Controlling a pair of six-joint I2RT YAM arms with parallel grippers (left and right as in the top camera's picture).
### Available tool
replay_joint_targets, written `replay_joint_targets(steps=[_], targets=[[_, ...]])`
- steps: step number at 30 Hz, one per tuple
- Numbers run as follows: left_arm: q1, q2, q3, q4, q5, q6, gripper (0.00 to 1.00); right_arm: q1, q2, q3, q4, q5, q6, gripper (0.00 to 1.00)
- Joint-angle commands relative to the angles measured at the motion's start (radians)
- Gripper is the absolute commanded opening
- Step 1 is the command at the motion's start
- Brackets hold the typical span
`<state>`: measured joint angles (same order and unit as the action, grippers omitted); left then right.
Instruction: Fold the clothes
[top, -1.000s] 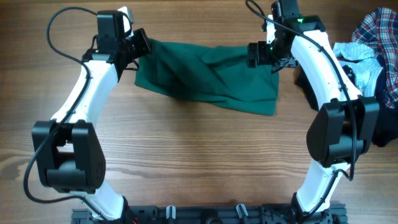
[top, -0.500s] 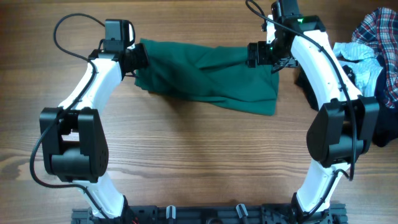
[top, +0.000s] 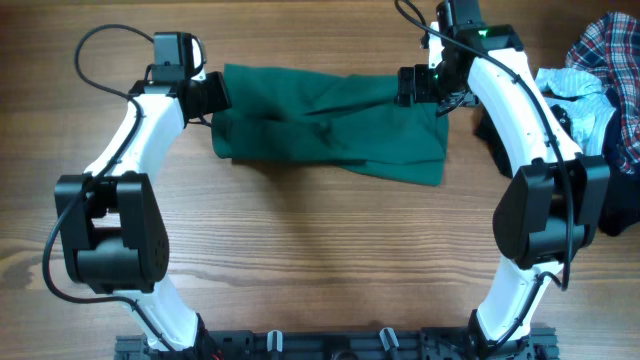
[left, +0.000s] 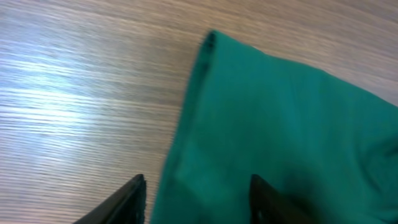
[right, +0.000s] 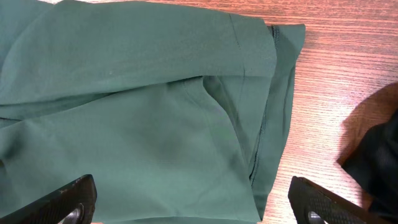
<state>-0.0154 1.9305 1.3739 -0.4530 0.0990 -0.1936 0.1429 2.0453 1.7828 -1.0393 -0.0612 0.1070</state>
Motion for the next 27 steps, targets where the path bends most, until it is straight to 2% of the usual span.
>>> replay_joint_targets(steps=[1,6,13,16,19,21,27], targets=[[-0.018,-0.042,0.014,-0.023,0.144,0.026,0.55,0.000,-0.007,-0.009,0.006,0.008,-0.003,0.99],[-0.048,-0.047,0.014,-0.046,0.238,0.027,0.56,-0.006,-0.006,-0.009,0.028,0.006,0.009,0.99],[-0.097,-0.046,0.014,-0.046,0.146,0.038,0.56,-0.047,0.089,-0.009,0.128,-0.125,-0.026,0.98],[-0.099,-0.039,0.014,-0.046,0.142,0.038,0.52,-0.046,0.123,-0.009,0.166,-0.122,-0.059,0.92],[-0.099,-0.024,0.014,-0.046,0.130,0.038,0.36,-0.045,0.144,-0.009,0.196,-0.111,-0.082,0.87],[-0.099,-0.015,0.014,-0.046,0.127,0.038,0.29,-0.045,0.158,-0.009,0.204,-0.092,-0.083,0.85],[-0.099,0.004,0.014,-0.045,0.127,0.038,0.27,-0.043,0.191,-0.009,0.202,-0.090,-0.100,0.66]])
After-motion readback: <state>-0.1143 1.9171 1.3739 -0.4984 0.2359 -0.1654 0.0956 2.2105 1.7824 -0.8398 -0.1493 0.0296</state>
